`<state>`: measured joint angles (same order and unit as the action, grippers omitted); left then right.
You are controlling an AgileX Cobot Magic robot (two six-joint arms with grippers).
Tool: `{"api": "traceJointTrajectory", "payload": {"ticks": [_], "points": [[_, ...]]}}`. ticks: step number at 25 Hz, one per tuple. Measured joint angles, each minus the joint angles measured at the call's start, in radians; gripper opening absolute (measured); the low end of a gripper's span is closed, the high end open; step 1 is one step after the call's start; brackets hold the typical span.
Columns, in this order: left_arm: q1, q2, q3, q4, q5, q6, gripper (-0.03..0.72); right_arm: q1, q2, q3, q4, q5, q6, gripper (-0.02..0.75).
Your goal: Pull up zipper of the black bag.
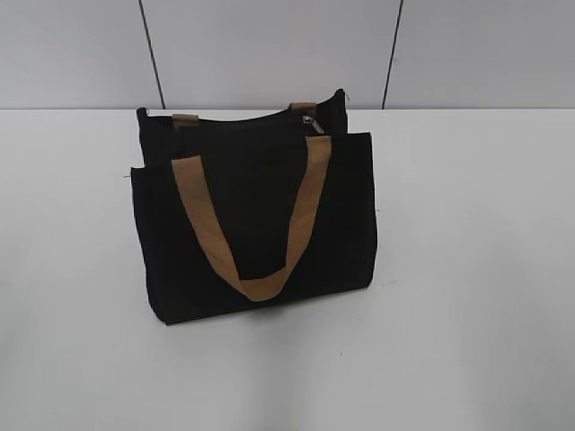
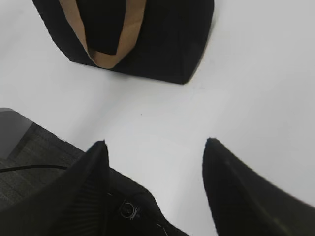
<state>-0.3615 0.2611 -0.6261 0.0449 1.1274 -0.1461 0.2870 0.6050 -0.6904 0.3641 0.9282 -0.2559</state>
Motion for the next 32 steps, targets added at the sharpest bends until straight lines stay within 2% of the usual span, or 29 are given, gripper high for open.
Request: {"api": "traceJointTrajectory", "payload": {"ticks": [8, 15, 20, 32], "points": [[0.0, -0.111, 0.008, -0.031, 0.047, 0.071, 0.415, 0.0, -0.363, 0.129, -0.181, 0.136, 0.175, 0.467], [0.0, -0.159, 0.063, -0.045, 0.018, 0.081, 0.415, 0.0, -0.557, 0.201, -0.295, 0.174, 0.233, 0.437], [0.0, -0.171, 0.096, -0.045, -0.05, 0.082, 0.415, 0.0, -0.579, 0.203, -0.316, 0.172, 0.243, 0.433], [0.0, -0.171, 0.101, -0.045, -0.067, 0.083, 0.415, 0.0, -0.58, 0.205, -0.342, 0.172, 0.243, 0.43]]}}
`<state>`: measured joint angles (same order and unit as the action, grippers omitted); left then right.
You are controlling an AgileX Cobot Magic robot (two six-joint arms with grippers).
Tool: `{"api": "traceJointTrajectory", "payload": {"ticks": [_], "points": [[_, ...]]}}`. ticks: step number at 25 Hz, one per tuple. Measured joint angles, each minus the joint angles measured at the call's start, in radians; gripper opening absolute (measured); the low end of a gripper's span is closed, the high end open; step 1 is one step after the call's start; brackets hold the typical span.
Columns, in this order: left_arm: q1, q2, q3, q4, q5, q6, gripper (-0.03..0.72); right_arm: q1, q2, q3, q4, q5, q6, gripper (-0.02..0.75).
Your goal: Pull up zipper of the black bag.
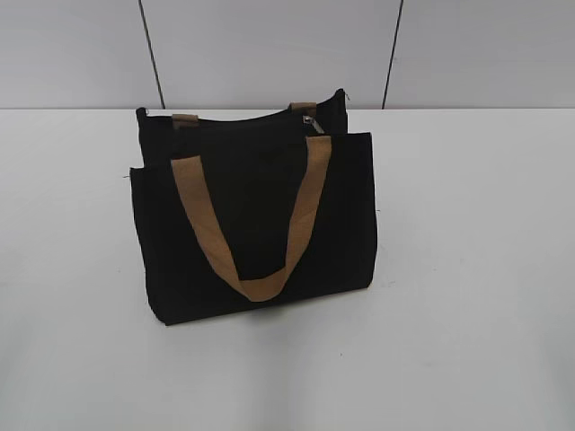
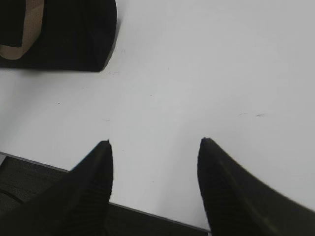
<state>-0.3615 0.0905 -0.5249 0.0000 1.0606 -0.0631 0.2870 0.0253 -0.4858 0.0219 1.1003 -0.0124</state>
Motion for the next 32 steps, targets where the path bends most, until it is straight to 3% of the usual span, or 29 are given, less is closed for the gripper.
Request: {"api": "traceJointTrajectory", "payload": {"ticks": [13, 25, 32], "points": [[0.011, 0.0, 0.0, 0.0, 0.0, 0.001, 0.368, -0.006, 0.0, 0.0, -0.002, 0.0, 0.0, 0.428], [0.226, 0.0, 0.001, 0.0, 0.0, 0.001, 0.329, -0.197, 0.0, 0.0, -0.002, -0.001, 0.0, 0.428], [0.269, -0.055, 0.001, 0.0, 0.0, 0.001, 0.302, -0.278, -0.029, 0.0, 0.001, -0.001, 0.0, 0.428]]}}
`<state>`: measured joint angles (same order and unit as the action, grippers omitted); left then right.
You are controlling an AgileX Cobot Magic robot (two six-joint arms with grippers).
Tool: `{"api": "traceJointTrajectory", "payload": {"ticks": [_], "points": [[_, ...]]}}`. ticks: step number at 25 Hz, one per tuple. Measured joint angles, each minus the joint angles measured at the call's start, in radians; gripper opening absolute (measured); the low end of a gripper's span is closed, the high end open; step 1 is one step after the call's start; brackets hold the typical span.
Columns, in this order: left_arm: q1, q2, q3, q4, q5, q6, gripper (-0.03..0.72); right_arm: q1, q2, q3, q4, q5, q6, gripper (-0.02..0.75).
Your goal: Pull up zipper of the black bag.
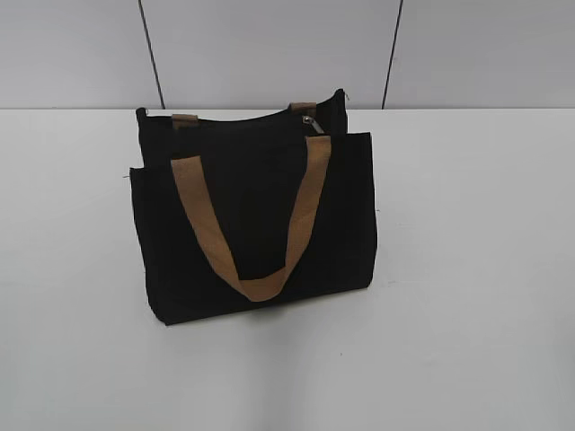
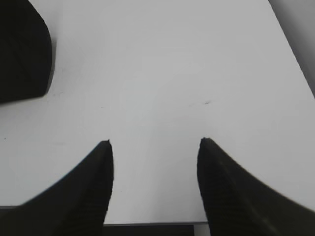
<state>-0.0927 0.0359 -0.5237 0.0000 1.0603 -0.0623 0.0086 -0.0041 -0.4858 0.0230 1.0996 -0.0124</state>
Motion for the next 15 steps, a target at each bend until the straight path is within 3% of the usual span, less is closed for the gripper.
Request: {"api": "traceJointTrajectory", "payload": {"ticks": [15], "points": [[0.019, -0.045, 0.002, 0.0, 0.0, 0.0, 0.293, -0.021, -0.003, 0.0, 0.001, 0.0, 0.0, 0.428]]}}
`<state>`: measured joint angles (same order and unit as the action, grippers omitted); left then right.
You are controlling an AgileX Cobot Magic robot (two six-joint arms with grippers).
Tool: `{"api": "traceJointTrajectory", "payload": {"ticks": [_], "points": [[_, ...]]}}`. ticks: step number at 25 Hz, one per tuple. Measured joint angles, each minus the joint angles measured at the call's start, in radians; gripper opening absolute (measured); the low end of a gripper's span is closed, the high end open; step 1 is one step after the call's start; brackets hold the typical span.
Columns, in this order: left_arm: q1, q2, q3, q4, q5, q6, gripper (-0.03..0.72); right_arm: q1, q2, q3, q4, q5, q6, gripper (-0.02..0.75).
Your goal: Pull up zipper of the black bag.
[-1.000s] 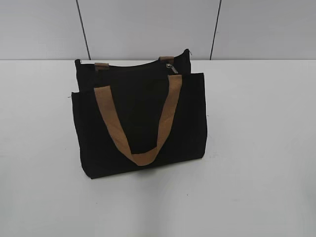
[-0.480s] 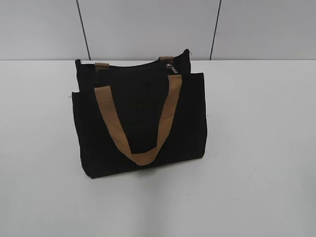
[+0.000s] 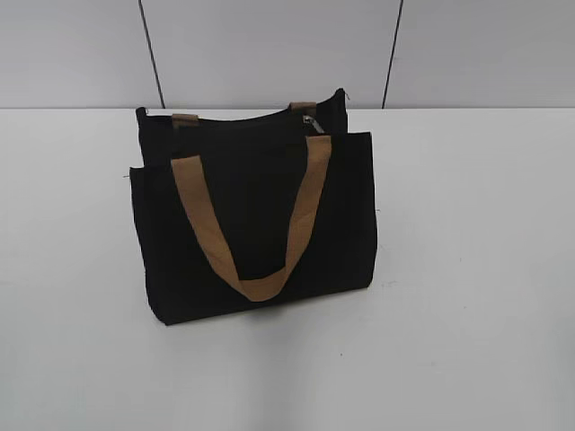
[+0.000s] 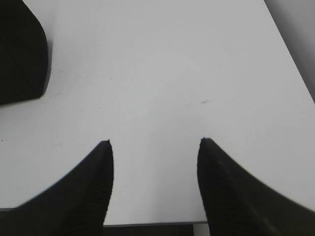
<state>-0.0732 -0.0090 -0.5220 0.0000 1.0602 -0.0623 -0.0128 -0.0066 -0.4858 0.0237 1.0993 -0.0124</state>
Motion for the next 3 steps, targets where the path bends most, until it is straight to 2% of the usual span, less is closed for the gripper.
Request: {"api": "traceJointTrajectory", "payload": {"ticks": [3], "points": [[0.0, 0.0, 0.0, 0.0, 0.0, 0.0, 0.291, 0.0, 0.0, 0.0, 0.0, 0.0, 0.0, 0.428]]}}
